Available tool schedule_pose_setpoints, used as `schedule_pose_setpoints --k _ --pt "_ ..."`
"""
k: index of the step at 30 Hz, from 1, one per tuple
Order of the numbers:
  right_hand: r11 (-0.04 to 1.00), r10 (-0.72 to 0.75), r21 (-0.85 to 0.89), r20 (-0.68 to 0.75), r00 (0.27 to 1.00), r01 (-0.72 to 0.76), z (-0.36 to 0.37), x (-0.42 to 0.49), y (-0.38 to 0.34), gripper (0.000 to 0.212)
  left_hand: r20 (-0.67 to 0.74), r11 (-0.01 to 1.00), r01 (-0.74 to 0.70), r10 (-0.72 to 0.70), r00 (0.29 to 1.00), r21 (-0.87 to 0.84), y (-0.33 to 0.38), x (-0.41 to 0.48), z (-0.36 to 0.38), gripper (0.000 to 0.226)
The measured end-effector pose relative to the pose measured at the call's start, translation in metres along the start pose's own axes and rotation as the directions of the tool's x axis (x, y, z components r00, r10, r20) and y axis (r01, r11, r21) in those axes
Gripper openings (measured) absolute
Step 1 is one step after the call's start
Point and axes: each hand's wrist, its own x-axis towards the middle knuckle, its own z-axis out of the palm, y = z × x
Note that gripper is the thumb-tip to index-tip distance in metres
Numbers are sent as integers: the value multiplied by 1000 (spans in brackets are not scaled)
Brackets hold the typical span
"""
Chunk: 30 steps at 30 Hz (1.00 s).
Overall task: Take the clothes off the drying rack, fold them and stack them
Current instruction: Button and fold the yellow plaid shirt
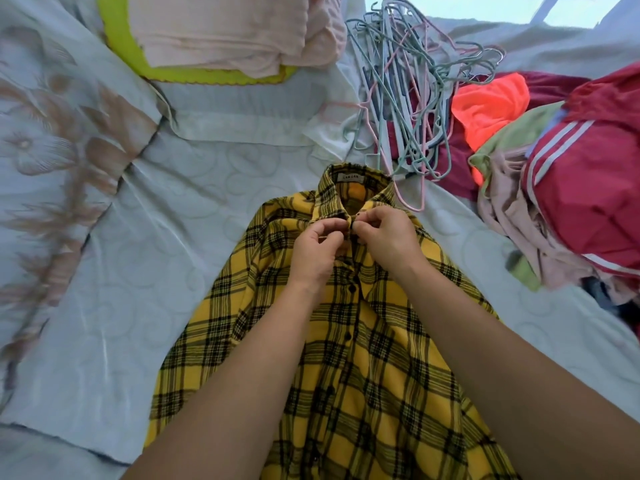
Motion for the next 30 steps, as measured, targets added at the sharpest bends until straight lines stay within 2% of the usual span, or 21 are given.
schedule_pose_setpoints --k 6,9,11,15,17,21,24,26,30 --pt "984 66 158 79 995 -78 2 -4 3 7 19 1000 24 -24 1000 3 2 2 -6 14" --pt "978 68 190 116 991 -89 0 -4 0 12 -20 995 -41 43 999 93 2 3 -5 13" --pt "987 55 143 135 989 -74 -1 -4 -3 17 -42 983 -84 92 995 164 1 3 -4 6" --pt "994 20 107 87 996 -30 1 -2 -4 5 -75 912 -221 261 962 345 0 2 -2 4" --pt "996 3 93 61 998 -9 2 -2 -3 5 -101 902 -242 295 950 357 -1 0 0 4" --pt "999 -51 21 23 998 50 5 -2 0 11 -112 962 -144 174 978 233 -3 -2 2 2" --pt "999 -49 21 4 999 49 8 -2 4 12 -40 997 74 -73 997 28 4 2 1 9" --pt "996 -41 81 -10 999 41 11 -2 5 13 0 977 198 -198 980 -82 10 5 -1 11" --pt "979 -4 204 -21 1000 9 15 4 4 20 18 925 287 -292 956 -248 12 10 -3 16"
